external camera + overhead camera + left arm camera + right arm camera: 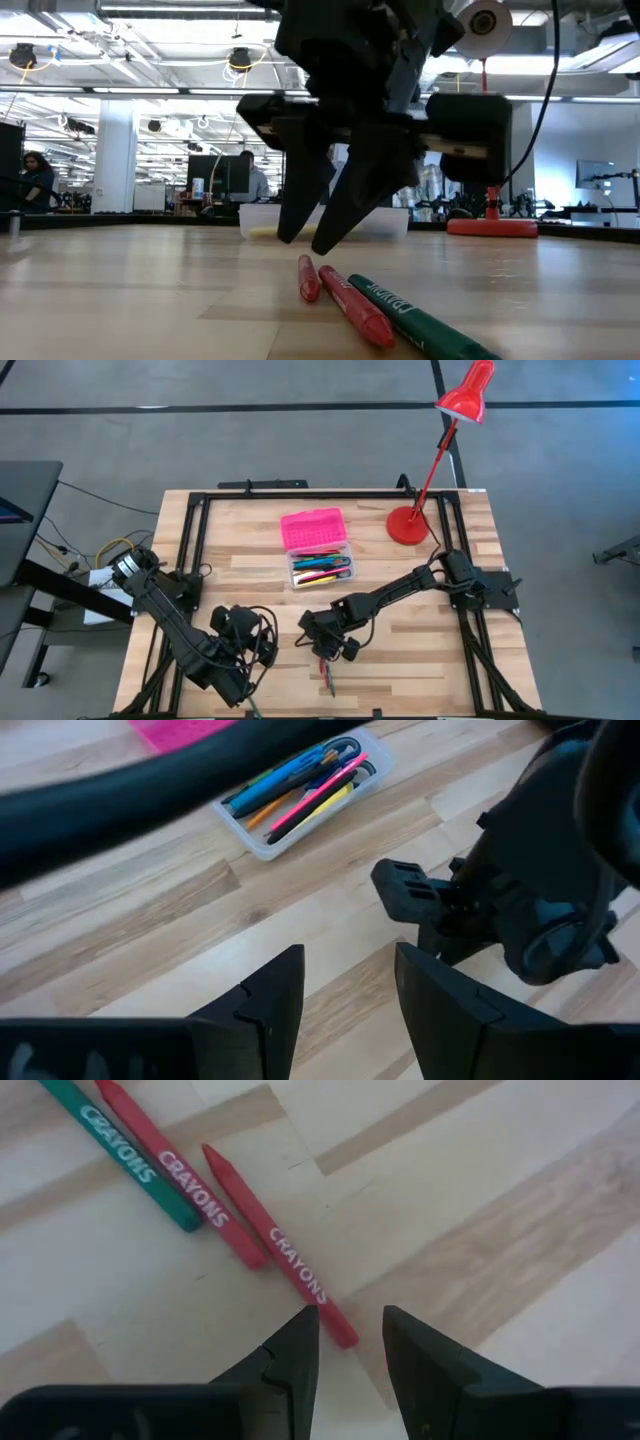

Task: Pick & place school supplies into a supply box
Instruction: Put the red crayon into the pink supply box

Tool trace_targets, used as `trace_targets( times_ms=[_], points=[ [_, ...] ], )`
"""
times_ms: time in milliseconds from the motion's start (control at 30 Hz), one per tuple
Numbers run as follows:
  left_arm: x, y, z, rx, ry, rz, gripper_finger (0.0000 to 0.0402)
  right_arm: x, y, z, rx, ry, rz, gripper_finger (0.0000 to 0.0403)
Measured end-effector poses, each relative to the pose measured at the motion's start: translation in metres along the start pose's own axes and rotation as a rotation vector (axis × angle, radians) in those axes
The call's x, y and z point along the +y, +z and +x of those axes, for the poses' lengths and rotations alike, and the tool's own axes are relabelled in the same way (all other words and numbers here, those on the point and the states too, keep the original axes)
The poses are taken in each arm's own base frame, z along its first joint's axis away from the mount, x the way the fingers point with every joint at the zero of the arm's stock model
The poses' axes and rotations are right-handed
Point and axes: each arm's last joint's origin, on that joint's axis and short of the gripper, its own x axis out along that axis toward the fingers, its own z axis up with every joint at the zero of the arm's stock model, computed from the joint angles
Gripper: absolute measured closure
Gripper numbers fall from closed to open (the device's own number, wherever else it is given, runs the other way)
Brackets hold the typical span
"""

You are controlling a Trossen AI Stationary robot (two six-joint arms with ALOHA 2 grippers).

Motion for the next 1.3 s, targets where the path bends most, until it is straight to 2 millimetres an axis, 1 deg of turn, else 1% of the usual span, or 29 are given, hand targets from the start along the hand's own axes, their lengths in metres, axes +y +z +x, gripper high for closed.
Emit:
trace_targets(
  times_ms=[100, 167, 233, 533, 800, 933, 1133, 1300],
  points=[
    [0.000, 0.000, 0.000, 0.000, -0.001, -0.001, 0.0251, 0.002, -0.002, 0.006, 0.013, 0.017, -0.021, 0.0296],
    [0.000, 0.000, 0.000, 0.000, -0.001, -0.001, 0.0251, 0.005, 0.000, 0.006, 0.012, 0.024, -0.039, 0.0296],
    [0.000, 0.000, 0.000, 0.001, -0.003, -0.002, 0.0251, 0.007, 0.001, 0.011, 0.011, 0.024, -0.052, 0.0296],
    [0.000, -0.002, -0.002, 0.002, -0.009, 0.002, 0.0251, 0.003, -0.003, 0.012, 0.024, 0.006, -0.024, 0.0296],
    [0.000, -0.002, -0.002, 0.002, -0.007, 0.005, 0.0251, 0.006, -0.001, 0.013, 0.030, 0.006, -0.024, 0.0298],
    [0.000, -0.002, -0.002, 0.001, -0.007, 0.005, 0.0251, 0.007, -0.001, 0.013, 0.035, 0.009, -0.015, 0.0321],
    [0.000, -0.002, -0.002, 0.001, -0.006, 0.006, 0.0251, 0.005, -0.005, 0.012, 0.043, 0.020, 0.063, 0.0368],
    [0.001, -0.002, -0.002, 0.000, -0.002, 0.010, 0.0251, 0.000, -0.010, 0.011, 0.048, 0.018, 0.153, 0.0395]
  ],
)
